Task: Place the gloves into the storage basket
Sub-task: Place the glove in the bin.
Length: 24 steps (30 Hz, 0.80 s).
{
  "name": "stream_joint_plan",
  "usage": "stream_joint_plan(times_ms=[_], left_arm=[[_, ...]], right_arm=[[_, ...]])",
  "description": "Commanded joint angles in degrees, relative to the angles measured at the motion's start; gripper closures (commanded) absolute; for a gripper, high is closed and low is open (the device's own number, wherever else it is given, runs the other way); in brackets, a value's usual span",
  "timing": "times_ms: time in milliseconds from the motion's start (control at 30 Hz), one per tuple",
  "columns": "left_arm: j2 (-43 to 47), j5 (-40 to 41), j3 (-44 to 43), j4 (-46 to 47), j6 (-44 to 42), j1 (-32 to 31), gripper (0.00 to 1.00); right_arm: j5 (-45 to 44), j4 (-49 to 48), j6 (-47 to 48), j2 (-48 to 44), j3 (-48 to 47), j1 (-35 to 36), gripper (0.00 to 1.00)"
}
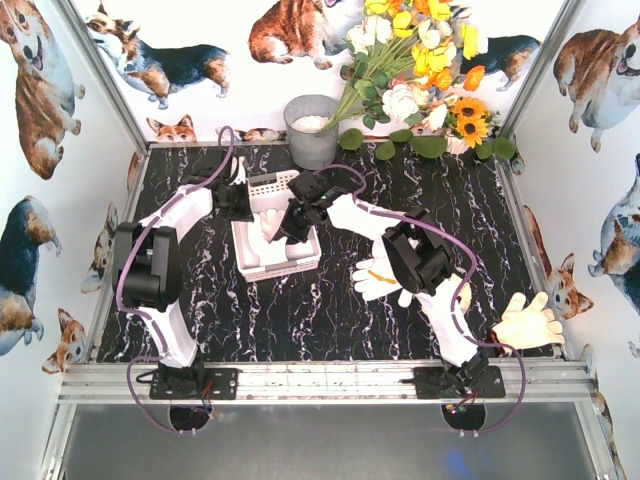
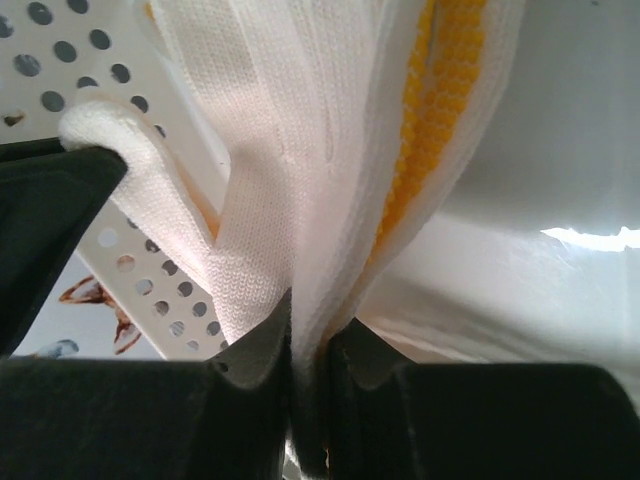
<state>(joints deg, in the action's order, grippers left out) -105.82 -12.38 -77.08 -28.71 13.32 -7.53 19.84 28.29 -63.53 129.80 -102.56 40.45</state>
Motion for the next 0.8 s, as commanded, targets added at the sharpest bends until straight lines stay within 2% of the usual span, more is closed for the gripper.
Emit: stream_joint_plan(times_ms=[0, 100, 300, 567, 667, 767], left_arm=[[1.4, 3.2, -0.2, 1.9, -1.7, -0.8, 1.00], [1.0, 4.9, -0.3, 1.6, -1.9, -1.4, 1.00], [0.5, 9.3, -0.7, 2.2, -1.7, -1.7, 1.00], [-0.6, 10.1, -3.5, 3.2, -1.4, -1.7, 1.00], [-1.2, 10.0, -4.3, 2.9, -1.1, -1.7, 1.00], [-1.1, 9.9, -4.4, 2.1, -0.7, -2.0, 1.00]], right_arm=[[-3.3, 8.9, 0.2, 2.0, -2.2, 0.8, 1.00], [-6.6, 11.8, 1.3, 2.9, -4.7, 0.7, 1.00], [-11.7, 21.5, 6.2, 8.0, -16.0, 0.6, 1.00], [-11.3, 21.3, 9.4, 12.1, -23.5, -0.1, 1.00], [-10.9, 24.4, 10.7, 14.1, -27.6, -0.2, 1.00], [-9.8, 25.2, 11.3, 13.6, -27.4, 0.0, 1.00]])
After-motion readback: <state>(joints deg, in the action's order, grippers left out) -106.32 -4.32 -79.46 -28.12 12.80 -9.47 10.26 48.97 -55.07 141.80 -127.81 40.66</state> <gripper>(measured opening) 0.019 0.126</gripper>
